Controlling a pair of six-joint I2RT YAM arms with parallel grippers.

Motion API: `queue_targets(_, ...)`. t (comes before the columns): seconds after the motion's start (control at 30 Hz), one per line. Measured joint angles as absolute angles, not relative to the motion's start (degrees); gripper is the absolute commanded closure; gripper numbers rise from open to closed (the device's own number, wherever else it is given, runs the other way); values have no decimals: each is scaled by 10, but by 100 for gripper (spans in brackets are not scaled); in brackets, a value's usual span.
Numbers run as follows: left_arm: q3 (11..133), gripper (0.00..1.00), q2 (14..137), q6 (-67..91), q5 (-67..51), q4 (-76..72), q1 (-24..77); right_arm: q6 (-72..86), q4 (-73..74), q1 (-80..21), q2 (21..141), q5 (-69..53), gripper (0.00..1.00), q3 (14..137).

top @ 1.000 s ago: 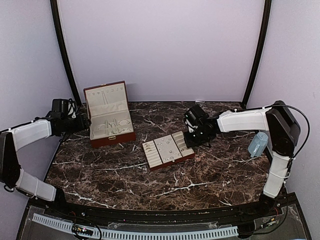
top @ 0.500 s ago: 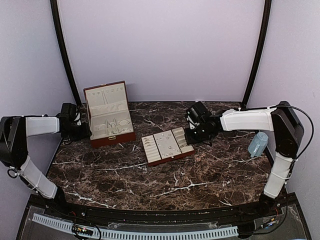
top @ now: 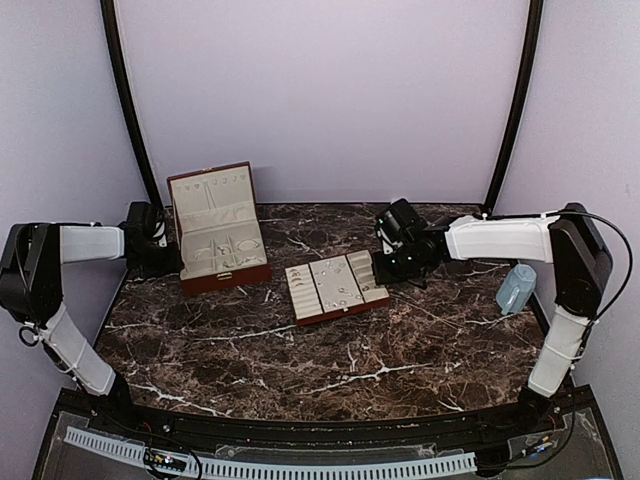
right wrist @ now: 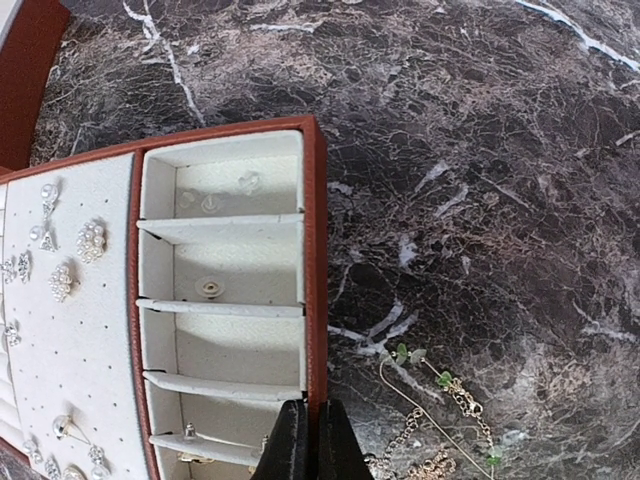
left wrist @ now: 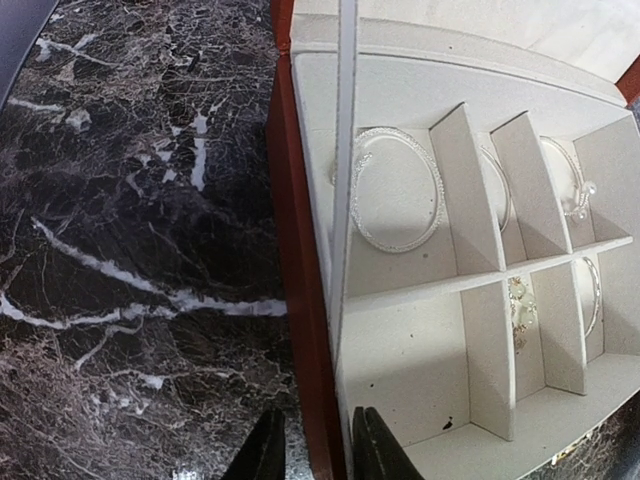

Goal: Organize the mixed jewelry
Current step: Move the jewelry box to the center of the board.

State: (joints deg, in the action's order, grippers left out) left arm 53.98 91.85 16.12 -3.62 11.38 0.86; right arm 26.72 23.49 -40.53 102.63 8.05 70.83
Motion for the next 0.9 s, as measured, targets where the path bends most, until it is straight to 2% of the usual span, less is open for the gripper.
queue_targets(0.43, 559, 100, 932, 128, -26, 125, 22, 279, 256, -403, 997, 92, 100, 711)
queue_targets(0.9, 561, 100, 933, 129, 68, 130, 95, 295, 309, -401, 997, 104, 100, 761)
